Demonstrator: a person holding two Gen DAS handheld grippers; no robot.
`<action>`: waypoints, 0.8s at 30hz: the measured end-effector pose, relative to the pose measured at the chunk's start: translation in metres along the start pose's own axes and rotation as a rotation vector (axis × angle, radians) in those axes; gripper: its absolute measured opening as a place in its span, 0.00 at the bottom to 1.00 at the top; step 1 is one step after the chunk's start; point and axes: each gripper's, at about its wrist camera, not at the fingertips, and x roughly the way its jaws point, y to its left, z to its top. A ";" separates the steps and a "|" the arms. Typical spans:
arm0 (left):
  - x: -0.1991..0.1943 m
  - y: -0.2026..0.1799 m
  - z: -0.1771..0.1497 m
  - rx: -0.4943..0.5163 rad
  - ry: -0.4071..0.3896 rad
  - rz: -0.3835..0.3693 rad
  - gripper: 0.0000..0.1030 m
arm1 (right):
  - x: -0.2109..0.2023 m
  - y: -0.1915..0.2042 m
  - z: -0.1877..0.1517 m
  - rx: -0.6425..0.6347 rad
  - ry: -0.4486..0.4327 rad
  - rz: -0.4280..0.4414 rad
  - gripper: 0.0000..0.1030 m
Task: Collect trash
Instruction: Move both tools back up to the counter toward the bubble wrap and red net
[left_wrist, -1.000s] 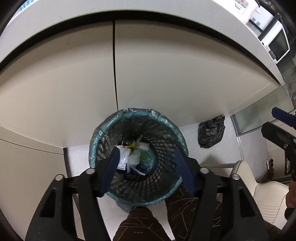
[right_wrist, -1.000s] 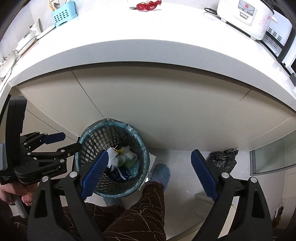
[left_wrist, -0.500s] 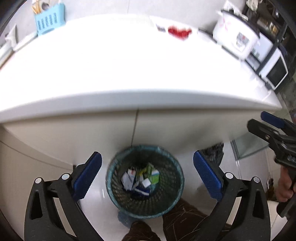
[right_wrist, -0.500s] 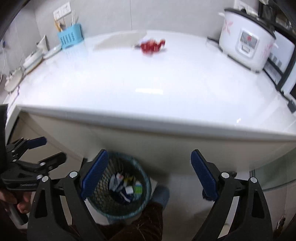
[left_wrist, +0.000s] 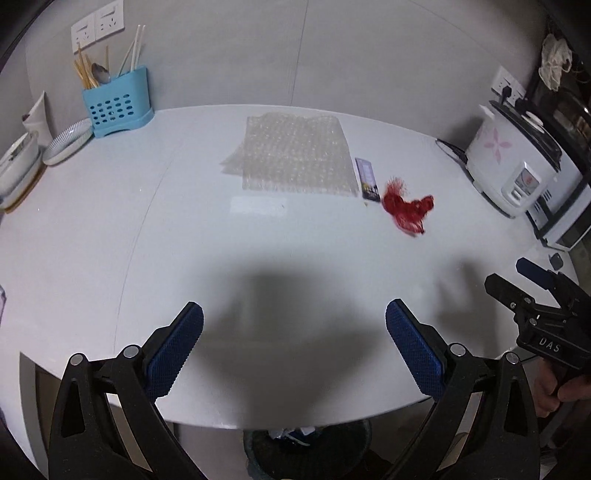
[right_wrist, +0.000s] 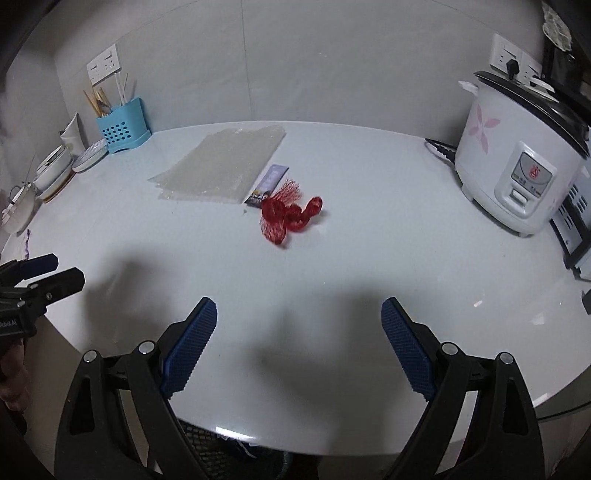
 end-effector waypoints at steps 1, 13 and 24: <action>0.005 0.001 0.013 0.000 0.000 0.001 0.94 | 0.006 -0.001 0.009 0.000 0.001 0.004 0.84; 0.089 -0.014 0.119 0.018 0.085 -0.010 0.94 | 0.080 0.000 0.071 -0.016 0.086 0.019 0.84; 0.172 -0.046 0.173 0.057 0.176 0.009 0.94 | 0.128 0.003 0.093 -0.024 0.175 0.047 0.75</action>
